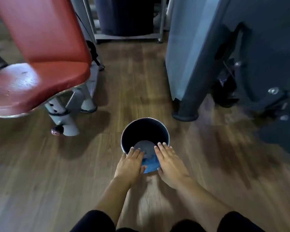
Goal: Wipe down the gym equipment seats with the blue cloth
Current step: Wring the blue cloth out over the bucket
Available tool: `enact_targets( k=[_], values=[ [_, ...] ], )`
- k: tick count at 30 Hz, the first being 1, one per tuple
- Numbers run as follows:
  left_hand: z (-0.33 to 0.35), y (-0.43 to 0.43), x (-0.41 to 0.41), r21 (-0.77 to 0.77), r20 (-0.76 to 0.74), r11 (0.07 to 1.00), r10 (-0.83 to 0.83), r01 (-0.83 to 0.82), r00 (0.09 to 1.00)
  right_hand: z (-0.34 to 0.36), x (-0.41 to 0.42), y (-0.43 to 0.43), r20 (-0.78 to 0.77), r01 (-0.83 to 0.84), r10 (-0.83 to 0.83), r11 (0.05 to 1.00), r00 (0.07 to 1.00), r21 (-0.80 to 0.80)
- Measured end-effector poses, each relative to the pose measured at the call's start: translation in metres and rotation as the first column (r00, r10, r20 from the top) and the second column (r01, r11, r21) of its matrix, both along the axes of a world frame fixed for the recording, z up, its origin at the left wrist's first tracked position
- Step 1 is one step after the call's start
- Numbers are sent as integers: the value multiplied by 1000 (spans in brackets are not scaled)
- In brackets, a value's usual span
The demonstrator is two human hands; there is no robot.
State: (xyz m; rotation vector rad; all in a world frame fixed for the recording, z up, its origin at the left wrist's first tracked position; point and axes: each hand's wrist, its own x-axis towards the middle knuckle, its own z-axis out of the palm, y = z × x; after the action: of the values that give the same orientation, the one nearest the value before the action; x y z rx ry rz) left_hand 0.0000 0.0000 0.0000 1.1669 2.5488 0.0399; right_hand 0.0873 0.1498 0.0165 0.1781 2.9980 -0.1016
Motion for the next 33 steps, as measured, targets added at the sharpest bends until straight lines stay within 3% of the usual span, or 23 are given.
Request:
enact_targets(
  k=[4,8,15,21,24,30,33],
  values=[
    [-61,5,-11,-78,-114,990,-127,119,985,-58,-6,6,45,-55,57,997,997,-45],
    [-99,3,-17,-46,-257,981,-196,191,946,-93,-10,5,107,-67,68,998,992,-9],
    [-113,4,-35,80,-354,954,-244,290,903,-118,-26,12,-44,-59,63,994,997,90],
    [-111,-1,-41,127,-313,921,-314,367,896,-115,-28,9,-37,-89,94,989,995,115],
    [-109,-2,-48,147,-240,917,-330,370,913,-110,-27,14,98,-103,94,990,991,94],
    [-91,-1,-51,223,-9,935,-281,276,960,-86,-30,29,138,-173,185,980,973,-94],
    [-79,1,-56,260,24,942,-226,212,974,-68,-37,35,100,-185,197,976,975,-113]
  ],
)
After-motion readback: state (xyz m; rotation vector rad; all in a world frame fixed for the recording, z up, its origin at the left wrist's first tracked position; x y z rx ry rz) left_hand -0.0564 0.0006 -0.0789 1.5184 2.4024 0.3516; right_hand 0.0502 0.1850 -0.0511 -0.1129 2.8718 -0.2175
